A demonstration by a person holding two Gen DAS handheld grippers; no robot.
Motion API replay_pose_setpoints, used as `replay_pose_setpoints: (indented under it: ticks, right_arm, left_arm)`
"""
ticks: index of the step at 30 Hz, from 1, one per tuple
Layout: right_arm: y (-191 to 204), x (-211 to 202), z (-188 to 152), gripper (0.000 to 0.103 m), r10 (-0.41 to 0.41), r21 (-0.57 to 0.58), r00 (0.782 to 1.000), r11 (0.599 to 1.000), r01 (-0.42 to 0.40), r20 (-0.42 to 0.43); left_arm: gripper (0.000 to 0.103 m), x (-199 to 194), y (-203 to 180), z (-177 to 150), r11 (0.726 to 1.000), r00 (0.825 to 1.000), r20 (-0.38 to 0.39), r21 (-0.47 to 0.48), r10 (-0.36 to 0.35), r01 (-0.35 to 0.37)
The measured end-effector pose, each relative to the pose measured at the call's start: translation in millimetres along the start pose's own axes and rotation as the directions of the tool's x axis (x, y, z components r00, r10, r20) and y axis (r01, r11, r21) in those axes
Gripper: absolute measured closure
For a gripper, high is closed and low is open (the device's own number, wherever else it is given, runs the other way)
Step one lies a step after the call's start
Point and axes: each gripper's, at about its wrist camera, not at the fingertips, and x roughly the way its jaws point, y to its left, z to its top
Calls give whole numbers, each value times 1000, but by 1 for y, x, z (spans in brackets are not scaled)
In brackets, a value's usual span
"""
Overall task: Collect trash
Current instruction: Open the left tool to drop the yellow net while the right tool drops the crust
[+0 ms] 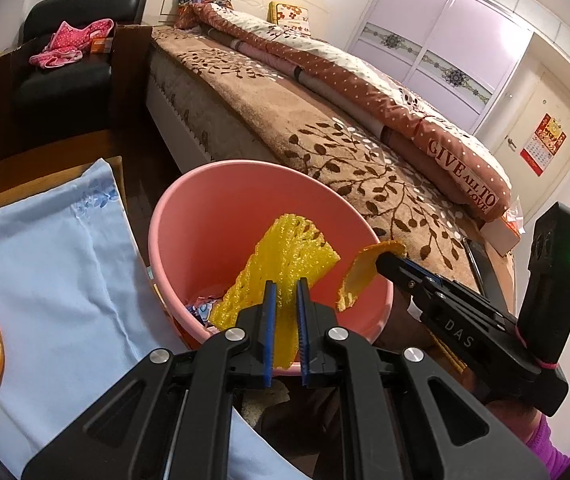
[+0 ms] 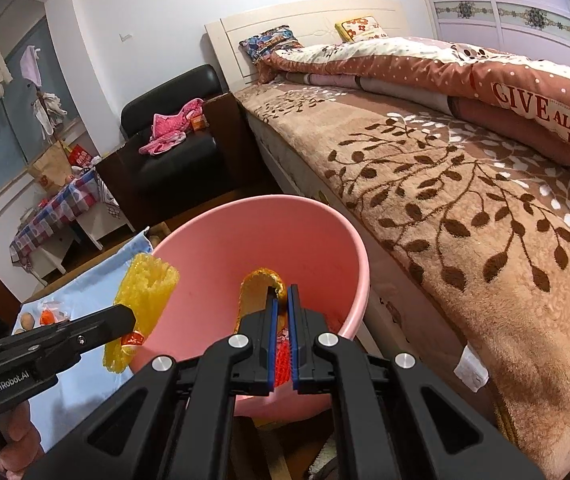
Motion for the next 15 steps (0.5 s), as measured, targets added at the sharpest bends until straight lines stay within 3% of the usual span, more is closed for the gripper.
replay_pose_setpoints:
  ticks: [7, 15]
  right_arm:
    - [-1, 4, -1, 98, -2, 4, 1000, 1000, 2, -14]
    - [-1, 7, -1, 91, 1, 13, 1000, 1000, -1, -31]
  left_arm:
    - [73, 2, 6, -1, 1000, 1000, -10, -25, 8, -9]
    - [71, -2, 8, -1, 999, 1000, -2, -35, 8, -8]
